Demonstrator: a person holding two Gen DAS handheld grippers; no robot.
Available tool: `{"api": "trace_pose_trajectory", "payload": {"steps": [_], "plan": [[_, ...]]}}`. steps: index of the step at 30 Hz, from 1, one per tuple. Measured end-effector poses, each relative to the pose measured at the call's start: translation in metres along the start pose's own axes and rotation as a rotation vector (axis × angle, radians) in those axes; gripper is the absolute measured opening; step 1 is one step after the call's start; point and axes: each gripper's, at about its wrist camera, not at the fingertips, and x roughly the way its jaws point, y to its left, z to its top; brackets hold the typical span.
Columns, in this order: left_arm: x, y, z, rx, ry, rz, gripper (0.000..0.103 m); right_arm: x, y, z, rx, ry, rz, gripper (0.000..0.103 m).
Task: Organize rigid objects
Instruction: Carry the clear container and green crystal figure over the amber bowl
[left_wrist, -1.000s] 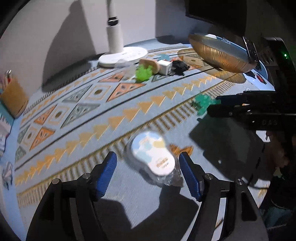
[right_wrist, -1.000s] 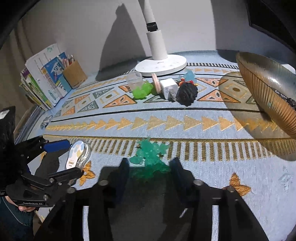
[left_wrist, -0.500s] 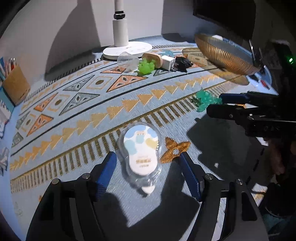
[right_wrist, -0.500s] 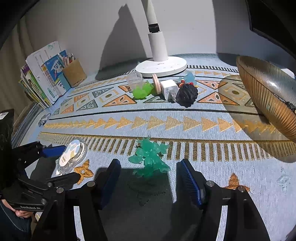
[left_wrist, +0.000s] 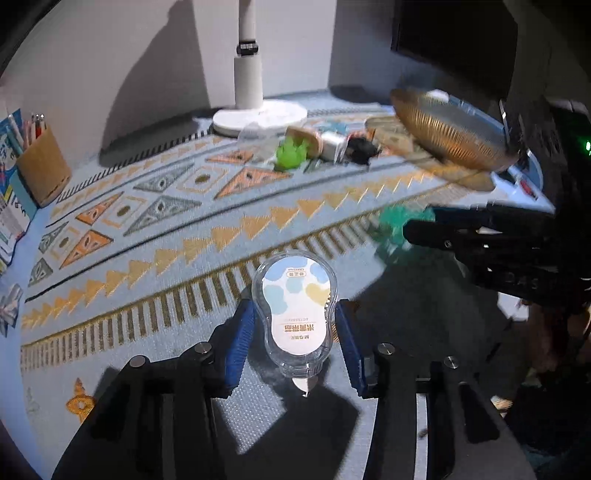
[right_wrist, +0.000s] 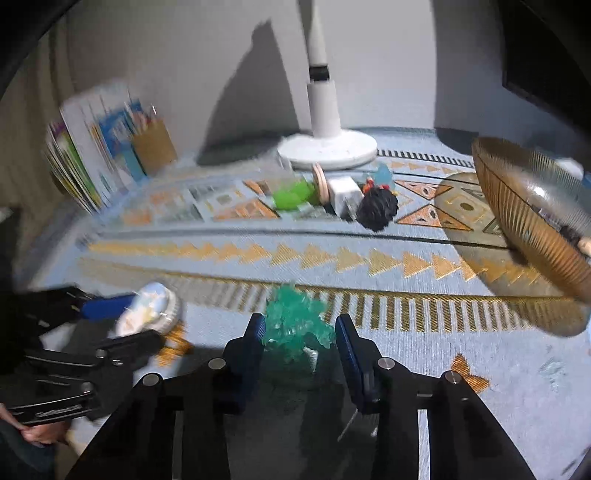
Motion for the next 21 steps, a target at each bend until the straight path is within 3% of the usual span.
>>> {"api": "trace_pose_trajectory", "payload": {"steps": [3,4,5,9,13,16,18,21], "plan": [[-0.016,-0.001,0.013,-0.01,-0.047,-0.013,0.042,-0.019,-0.016,0.003,0.092,-0.037,0.094,0.038],[-0.021,-0.002,0.018,-0.008,-0.062,-0.017,0.042,-0.027,-0.018,0.006,0.095,-0.053,0.092,0.032],[-0.024,-0.005,0.023,-0.005,-0.074,-0.022,0.042,-0.036,-0.021,0.01,0.09,-0.068,0.085,0.026],[-0.029,-0.015,0.039,-0.006,-0.103,-0.045,0.042,-0.058,-0.029,0.018,0.07,-0.116,0.016,0.026],[-0.021,-0.023,0.039,0.001,-0.079,-0.047,0.042,-0.057,-0.055,0.008,0.113,-0.048,-0.028,0.027],[-0.014,-0.026,0.034,0.0,-0.057,-0.052,0.042,-0.064,-0.076,-0.005,0.176,-0.014,0.052,0.036],[-0.01,-0.026,0.033,-0.009,-0.042,-0.057,0.042,-0.07,-0.073,-0.012,0.164,0.005,0.073,0.06],[-0.008,-0.026,0.031,-0.014,-0.039,-0.059,0.042,-0.08,-0.045,-0.029,0.068,0.016,0.112,0.066]]}}
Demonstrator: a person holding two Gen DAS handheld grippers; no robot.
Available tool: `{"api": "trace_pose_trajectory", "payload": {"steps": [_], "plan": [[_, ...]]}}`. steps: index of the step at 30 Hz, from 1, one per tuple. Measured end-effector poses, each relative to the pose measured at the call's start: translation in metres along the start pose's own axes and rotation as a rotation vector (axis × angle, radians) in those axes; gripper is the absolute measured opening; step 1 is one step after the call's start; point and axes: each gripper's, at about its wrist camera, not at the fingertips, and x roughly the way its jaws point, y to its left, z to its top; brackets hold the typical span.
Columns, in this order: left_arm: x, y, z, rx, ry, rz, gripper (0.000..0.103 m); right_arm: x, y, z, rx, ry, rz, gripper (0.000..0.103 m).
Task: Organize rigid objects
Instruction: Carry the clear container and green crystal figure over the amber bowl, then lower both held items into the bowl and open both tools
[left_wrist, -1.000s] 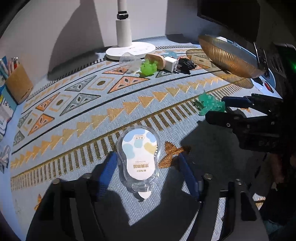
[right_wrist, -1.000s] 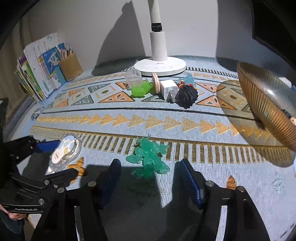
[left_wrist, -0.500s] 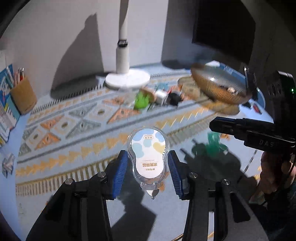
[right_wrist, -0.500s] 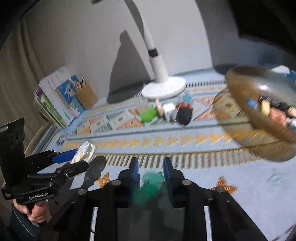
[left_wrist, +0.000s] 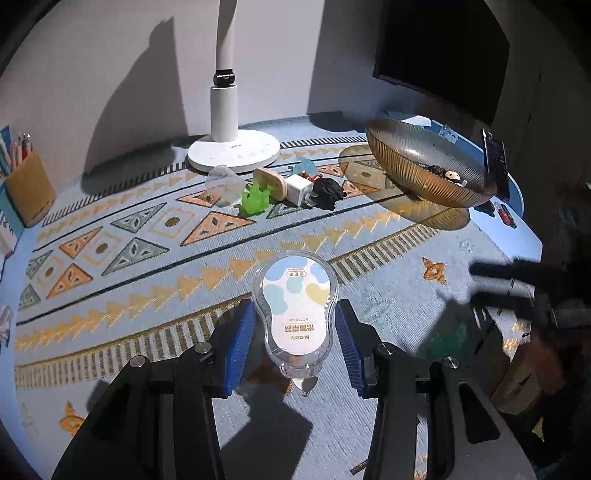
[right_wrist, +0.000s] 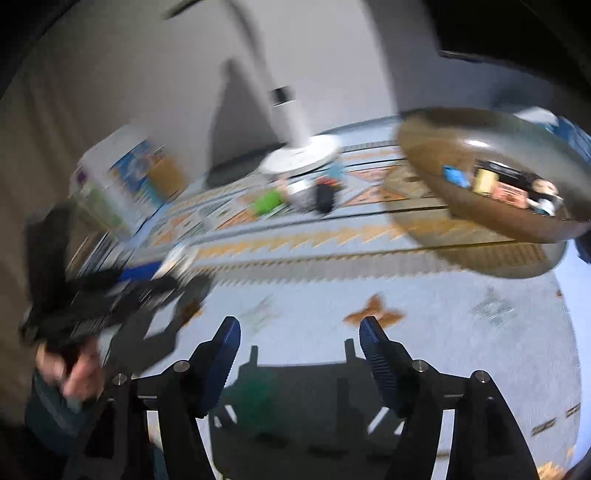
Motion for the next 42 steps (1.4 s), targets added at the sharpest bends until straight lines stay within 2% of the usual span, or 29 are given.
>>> {"api": "trace_pose_trajectory", "payload": {"steps": [5,8,11,13,16,18,22,28,33,35,38,42], "plan": [[-0.001,-0.001,-0.004,0.014,0.004,0.007,0.042,0.012,0.036,-0.035,-0.121,0.094,0.043,0.066],[-0.002,0.0,-0.008,0.013,0.008,0.009,0.042,0.022,0.042,-0.045,-0.153,0.097,-0.042,0.066],[-0.004,0.001,-0.011,0.01,0.007,0.011,0.042,0.029,0.039,-0.046,-0.138,0.088,-0.09,0.066],[-0.005,0.001,-0.012,0.006,0.006,0.01,0.042,0.031,0.039,-0.047,-0.145,0.07,-0.133,0.058],[-0.005,0.001,-0.013,0.005,0.005,0.009,0.042,0.031,0.037,-0.046,-0.143,0.051,-0.19,0.039],[-0.005,-0.001,-0.011,0.011,0.003,0.007,0.042,0.031,0.032,-0.042,-0.112,0.042,-0.187,0.035],[-0.008,-0.012,0.0,0.044,-0.015,0.012,0.042,0.02,0.026,-0.035,-0.078,-0.001,-0.207,0.035],[-0.013,-0.035,0.051,0.096,-0.082,-0.023,0.042,-0.038,0.002,0.01,-0.035,-0.177,-0.265,0.035],[-0.004,-0.068,0.123,0.097,-0.146,-0.102,0.042,-0.092,-0.047,0.063,0.057,-0.345,-0.399,0.035],[0.007,-0.082,0.148,0.086,-0.153,-0.142,0.042,-0.108,-0.071,0.079,0.132,-0.393,-0.415,0.035],[0.033,-0.109,0.176,0.092,-0.148,-0.166,0.042,-0.12,-0.106,0.094,0.251,-0.432,-0.421,0.035],[0.08,-0.143,0.188,0.096,-0.081,-0.205,0.042,-0.108,-0.144,0.099,0.351,-0.383,-0.434,0.035]]}}
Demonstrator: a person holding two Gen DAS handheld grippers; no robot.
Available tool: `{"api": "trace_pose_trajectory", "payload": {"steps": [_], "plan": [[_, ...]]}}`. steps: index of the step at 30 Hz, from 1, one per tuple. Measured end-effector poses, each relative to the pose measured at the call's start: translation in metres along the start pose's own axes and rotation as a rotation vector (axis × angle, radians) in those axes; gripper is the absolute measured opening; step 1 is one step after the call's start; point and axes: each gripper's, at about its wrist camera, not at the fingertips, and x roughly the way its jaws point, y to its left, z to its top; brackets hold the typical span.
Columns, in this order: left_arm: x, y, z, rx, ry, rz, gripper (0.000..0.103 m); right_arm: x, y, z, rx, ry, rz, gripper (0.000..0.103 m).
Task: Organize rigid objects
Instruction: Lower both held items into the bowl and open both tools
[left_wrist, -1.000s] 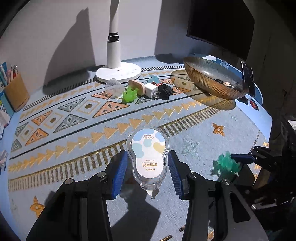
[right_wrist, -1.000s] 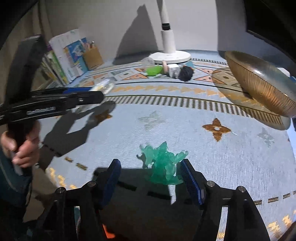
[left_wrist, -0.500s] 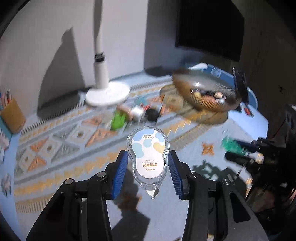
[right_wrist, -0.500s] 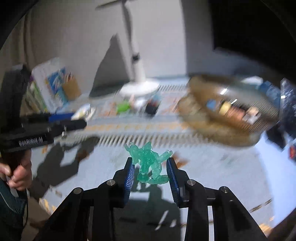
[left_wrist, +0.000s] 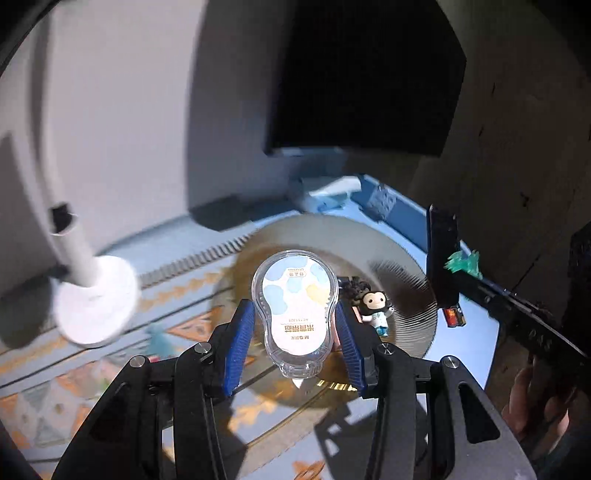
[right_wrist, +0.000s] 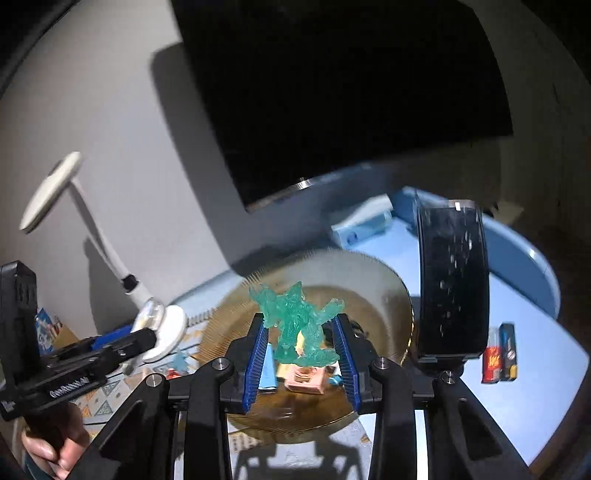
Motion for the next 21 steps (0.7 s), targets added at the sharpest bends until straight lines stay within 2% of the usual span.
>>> {"api": "trace_pose_trajectory", "payload": {"steps": [5,12,14,15,21], "plan": [[0.048,-0.023,-0.01,0.04,0.079,0.001,0.042,0.032,-0.009,-0.019,0.005,0.1,-0.004,0.035],[0.066,-0.028,-0.015,0.048,0.121,0.005,0.043,0.057,-0.013,-0.028,0.015,0.176,0.012,0.037],[0.062,-0.026,-0.013,0.033,0.125,-0.007,0.057,0.059,-0.014,-0.027,0.025,0.188,0.042,0.041],[0.059,-0.025,-0.011,0.026,0.113,0.0,0.069,0.059,-0.017,-0.025,0.029,0.185,0.05,0.045],[-0.003,0.001,-0.008,-0.008,-0.009,0.041,0.07,0.021,-0.027,-0.015,0.074,0.092,0.054,0.053]]}}
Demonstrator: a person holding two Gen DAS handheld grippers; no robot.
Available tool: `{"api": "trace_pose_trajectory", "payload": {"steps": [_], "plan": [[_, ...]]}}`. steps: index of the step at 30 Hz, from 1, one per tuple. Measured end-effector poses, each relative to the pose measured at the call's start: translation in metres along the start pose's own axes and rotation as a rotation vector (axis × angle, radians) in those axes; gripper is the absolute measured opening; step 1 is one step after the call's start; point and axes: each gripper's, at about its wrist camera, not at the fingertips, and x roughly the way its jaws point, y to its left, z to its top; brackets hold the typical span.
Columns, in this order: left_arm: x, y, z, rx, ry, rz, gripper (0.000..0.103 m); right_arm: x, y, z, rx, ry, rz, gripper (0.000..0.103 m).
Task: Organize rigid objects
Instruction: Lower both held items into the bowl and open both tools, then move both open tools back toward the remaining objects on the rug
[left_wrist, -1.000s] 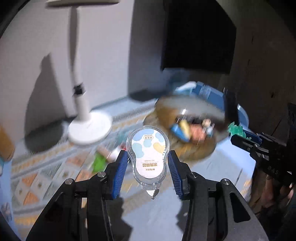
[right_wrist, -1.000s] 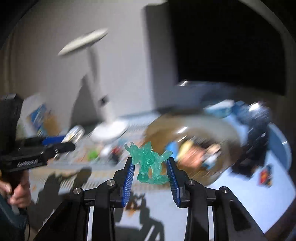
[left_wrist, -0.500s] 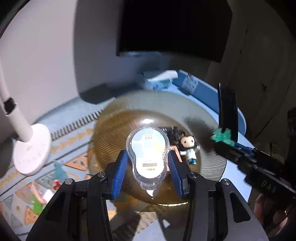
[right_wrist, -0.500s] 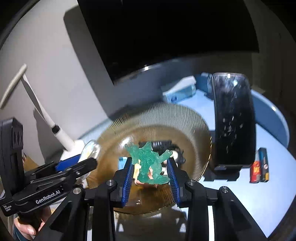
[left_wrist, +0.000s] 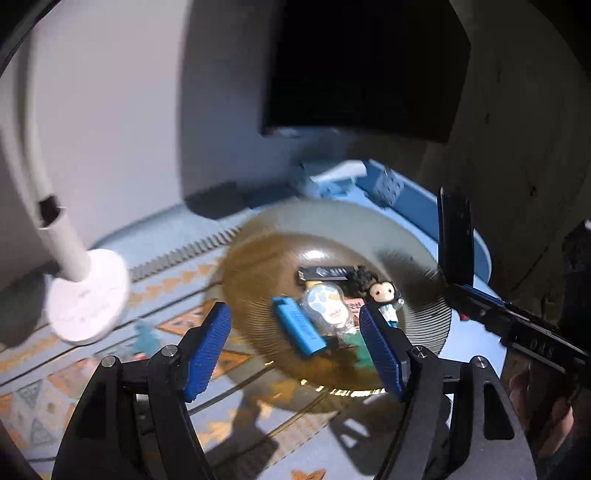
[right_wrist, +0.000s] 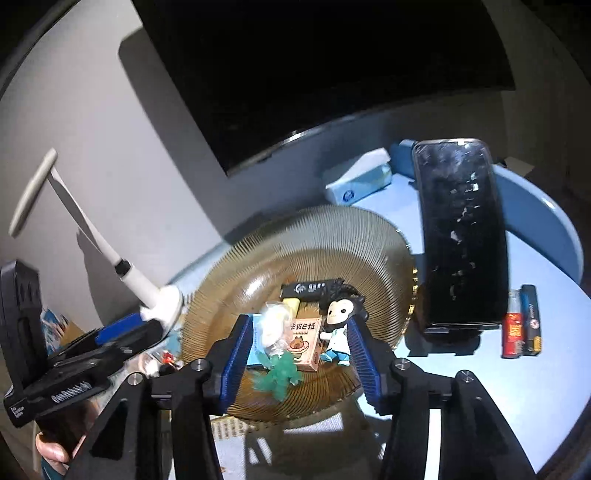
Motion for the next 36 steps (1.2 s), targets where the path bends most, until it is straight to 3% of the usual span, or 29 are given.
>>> {"api": "trace_pose_trajectory", "payload": {"steps": [9,15,24,36], "plan": [[-0.108,0.074,-0.034,-0.129,-0.134,0.138,0.073,-0.022,0.051,-0.02,-0.056,-0.01,0.095,0.059],[-0.148,0.128,-0.082,-0.244,-0.148,0.228,0.076,-0.008,0.108,-0.052,-0.145,0.046,0.183,0.062],[-0.12,0.198,-0.16,-0.414,-0.017,0.326,0.076,0.046,0.152,-0.116,-0.243,0.211,0.206,0.062],[-0.095,0.21,-0.191,-0.395,0.029,0.365,0.077,0.089,0.153,-0.152,-0.303,0.294,0.135,0.062]]}}
